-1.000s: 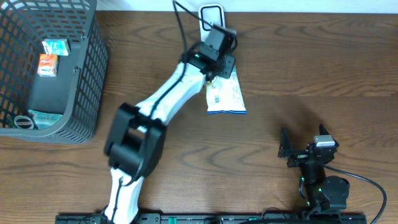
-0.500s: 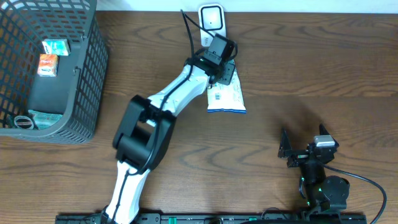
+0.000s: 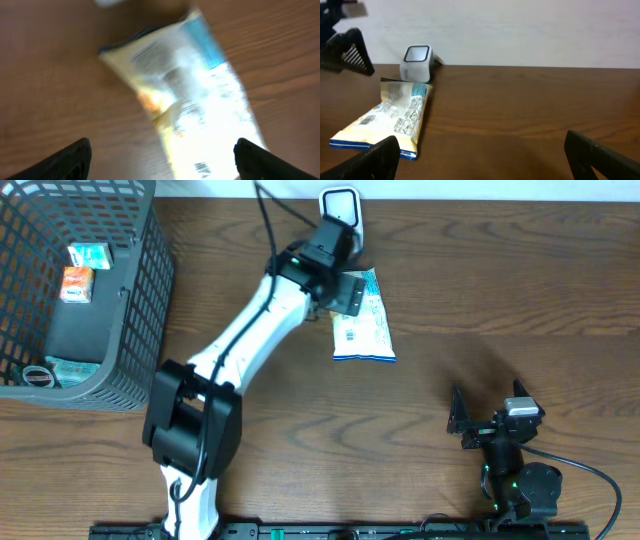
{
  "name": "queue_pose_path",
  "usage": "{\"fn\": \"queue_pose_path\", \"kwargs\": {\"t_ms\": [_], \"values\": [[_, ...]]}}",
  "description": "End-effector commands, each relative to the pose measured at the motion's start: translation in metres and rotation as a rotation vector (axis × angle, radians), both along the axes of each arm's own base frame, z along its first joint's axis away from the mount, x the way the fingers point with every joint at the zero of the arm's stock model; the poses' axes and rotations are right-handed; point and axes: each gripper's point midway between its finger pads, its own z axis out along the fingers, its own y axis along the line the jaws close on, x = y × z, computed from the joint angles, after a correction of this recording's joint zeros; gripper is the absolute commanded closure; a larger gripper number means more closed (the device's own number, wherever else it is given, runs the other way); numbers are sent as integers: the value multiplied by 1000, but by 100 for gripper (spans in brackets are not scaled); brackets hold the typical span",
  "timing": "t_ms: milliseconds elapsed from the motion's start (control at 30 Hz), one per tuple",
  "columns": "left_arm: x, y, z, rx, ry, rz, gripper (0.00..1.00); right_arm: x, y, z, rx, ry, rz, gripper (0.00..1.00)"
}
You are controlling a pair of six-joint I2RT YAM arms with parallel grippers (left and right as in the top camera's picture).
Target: Scan the item barcode
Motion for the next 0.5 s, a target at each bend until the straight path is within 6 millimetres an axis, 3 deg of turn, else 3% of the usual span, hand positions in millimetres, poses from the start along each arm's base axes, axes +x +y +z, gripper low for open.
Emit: {"fn": "queue_pose_path", "kwargs": {"t_ms": [0,233,467], "values": [[2,16,-7,-170,125,41,2,0,2,0,-11,-1,10,1],[2,30,-22,-300,231,48,2,0,2,0,-11,-1,10,1],[-12,10,-67,-311,352,29,2,0,2,0,-11,-1,10,1]]}}
